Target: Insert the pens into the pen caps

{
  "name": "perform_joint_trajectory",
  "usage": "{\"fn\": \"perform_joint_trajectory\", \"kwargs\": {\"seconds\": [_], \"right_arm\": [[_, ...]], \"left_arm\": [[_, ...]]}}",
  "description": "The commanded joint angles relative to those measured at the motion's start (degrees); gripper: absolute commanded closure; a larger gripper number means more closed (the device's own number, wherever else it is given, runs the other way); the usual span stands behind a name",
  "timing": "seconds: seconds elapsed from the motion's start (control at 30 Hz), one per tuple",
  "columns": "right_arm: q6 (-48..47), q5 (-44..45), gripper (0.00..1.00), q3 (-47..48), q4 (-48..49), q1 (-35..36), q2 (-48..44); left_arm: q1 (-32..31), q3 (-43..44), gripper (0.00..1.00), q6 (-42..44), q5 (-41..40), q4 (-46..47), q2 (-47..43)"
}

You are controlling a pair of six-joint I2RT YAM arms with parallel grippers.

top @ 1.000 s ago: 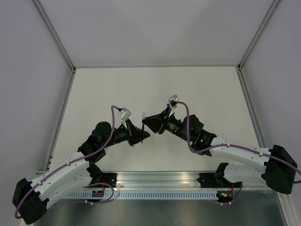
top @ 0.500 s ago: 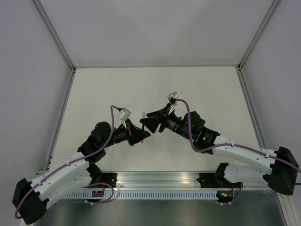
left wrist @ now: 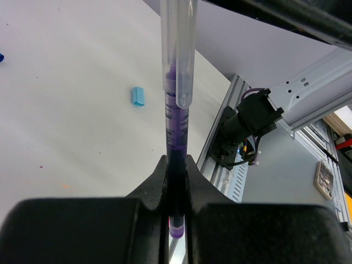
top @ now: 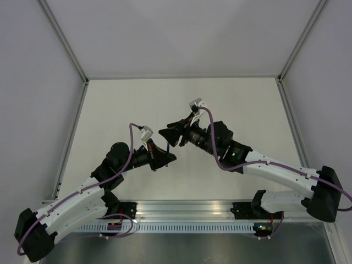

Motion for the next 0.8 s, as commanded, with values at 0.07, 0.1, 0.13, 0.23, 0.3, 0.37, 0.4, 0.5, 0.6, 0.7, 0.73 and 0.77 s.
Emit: {"fn": "perform_joint_trajectory", "kwargs": {"seconds": [0.07,0.1,0.13,0.23,0.3,0.37,0.4,0.5,0.6,0.7,0.73,0.77], "right_arm": [[-1.1,0.2,0.44,2.9,-0.6,0.2,0.9],[-1.0,-0.1,0.46,2.8,-0.6,0.3,0.8],[-0.8,-0.3,0.47,2.1,-0.1,0.3,0.8],[0.2,-1.1,0.54,0.2,1.1,0.3,0.2],[1.1,-2.0,0.59,-1.8,1.9,0.3,-0.1],[2.3,-3.0,0.77,-3.2,3.5,0.3,-0.4],[2.5,-3.0,0.83,-4.0,3.9,0.3,-0.5],[3.8,-5.0,1.0,-5.7,4.3,0.3,-0.7],[4.8,-5.2,1.0,-7.7,4.9,0.3,-1.4],[5.3,-5.1,1.0,-9.4,4.8,0.4,-2.0],[5.3,-5.1,1.0,-9.7,4.8,0.5,-2.1],[5.4,-4.7,1.0,-10.1,4.7,0.7,-2.1]], "left_arm": [[0.1,1.0,0.98,1.4,1.4,2.9,0.1],[0.1,1.0,0.98,1.5,1.4,2.9,0.2],[0.1,1.0,0.98,1.5,1.3,2.9,0.2],[0.1,1.0,0.98,1.5,1.0,2.7,-0.1],[0.0,1.0,0.98,1.5,0.6,2.6,-0.7],[0.0,0.8,0.98,1.4,-0.2,2.7,-1.0],[0.1,0.9,0.98,1.3,-0.5,2.7,-1.0],[0.1,0.9,0.98,0.4,-1.4,4.0,-0.6],[0.0,2.2,0.98,-0.8,-2.2,4.6,0.3],[0.0,4.9,0.98,-0.7,-4.6,2.4,1.6],[0.0,5.4,0.98,-0.4,-6.9,1.8,2.4],[0.1,6.0,0.98,-0.2,-8.1,1.2,2.8]]}}
